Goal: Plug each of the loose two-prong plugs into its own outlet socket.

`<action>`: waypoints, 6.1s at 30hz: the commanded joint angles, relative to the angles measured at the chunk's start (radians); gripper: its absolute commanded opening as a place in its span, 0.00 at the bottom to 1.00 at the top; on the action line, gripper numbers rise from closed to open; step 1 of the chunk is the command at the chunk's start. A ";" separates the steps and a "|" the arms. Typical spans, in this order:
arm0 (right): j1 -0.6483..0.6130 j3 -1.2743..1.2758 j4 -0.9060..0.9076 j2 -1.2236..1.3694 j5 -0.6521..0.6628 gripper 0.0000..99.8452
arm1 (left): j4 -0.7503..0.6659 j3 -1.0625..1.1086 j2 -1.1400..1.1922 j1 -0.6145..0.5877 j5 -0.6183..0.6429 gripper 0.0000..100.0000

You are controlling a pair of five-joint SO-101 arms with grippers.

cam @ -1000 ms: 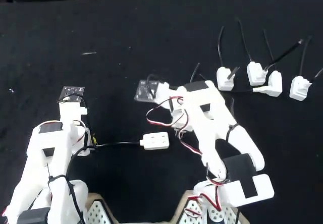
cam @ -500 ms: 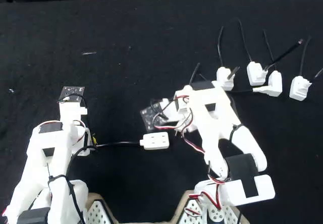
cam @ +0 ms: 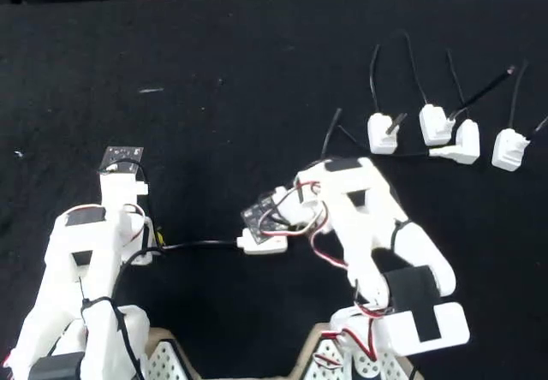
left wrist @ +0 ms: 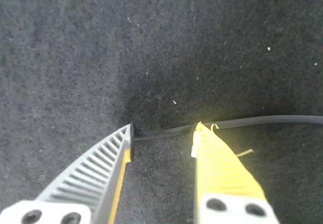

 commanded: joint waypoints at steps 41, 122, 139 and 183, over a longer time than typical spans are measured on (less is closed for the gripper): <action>0.064 0.358 0.098 -0.526 -0.835 0.32 | -0.031 0.008 0.011 0.005 0.005 0.20; -0.629 0.547 -0.910 -0.506 -1.427 0.01 | 0.278 0.308 -1.247 0.085 0.172 0.20; -0.678 0.538 -0.913 -0.489 -1.427 0.01 | 0.282 0.237 -1.246 0.067 0.249 0.20; -0.689 0.547 -0.859 -0.578 -1.531 0.01 | 0.227 0.351 -1.247 0.272 0.276 0.14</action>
